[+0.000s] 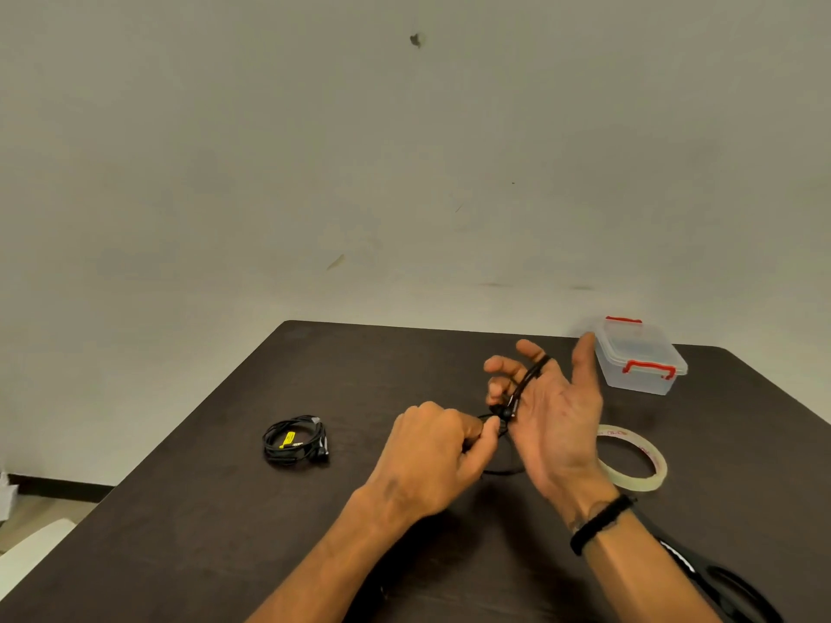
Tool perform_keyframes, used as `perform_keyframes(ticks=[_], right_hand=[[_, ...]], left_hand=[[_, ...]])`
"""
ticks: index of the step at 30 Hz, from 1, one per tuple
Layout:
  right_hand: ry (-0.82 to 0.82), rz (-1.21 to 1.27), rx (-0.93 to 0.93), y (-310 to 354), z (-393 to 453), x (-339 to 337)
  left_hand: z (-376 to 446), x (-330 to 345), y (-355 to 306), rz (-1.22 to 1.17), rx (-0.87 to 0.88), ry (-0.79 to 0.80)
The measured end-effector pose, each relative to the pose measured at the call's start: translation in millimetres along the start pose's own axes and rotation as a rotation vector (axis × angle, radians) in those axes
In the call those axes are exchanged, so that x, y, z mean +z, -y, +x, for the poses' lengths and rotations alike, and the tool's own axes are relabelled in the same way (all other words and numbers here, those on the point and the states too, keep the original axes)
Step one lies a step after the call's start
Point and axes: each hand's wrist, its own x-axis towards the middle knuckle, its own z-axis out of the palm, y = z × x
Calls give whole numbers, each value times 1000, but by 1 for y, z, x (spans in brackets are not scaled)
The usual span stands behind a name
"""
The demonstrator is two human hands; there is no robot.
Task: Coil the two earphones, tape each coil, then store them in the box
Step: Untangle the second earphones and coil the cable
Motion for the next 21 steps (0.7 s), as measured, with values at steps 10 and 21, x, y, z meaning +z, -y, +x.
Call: perform_keyframes(ticks=[10,21], right_hand=[[55,-398,75,-20,1,0],[175,-340,91,-23,-6,3]], left_hand=[[4,-15,7,-91,65,-215],[7,-16,-3,-602,-116,-162]])
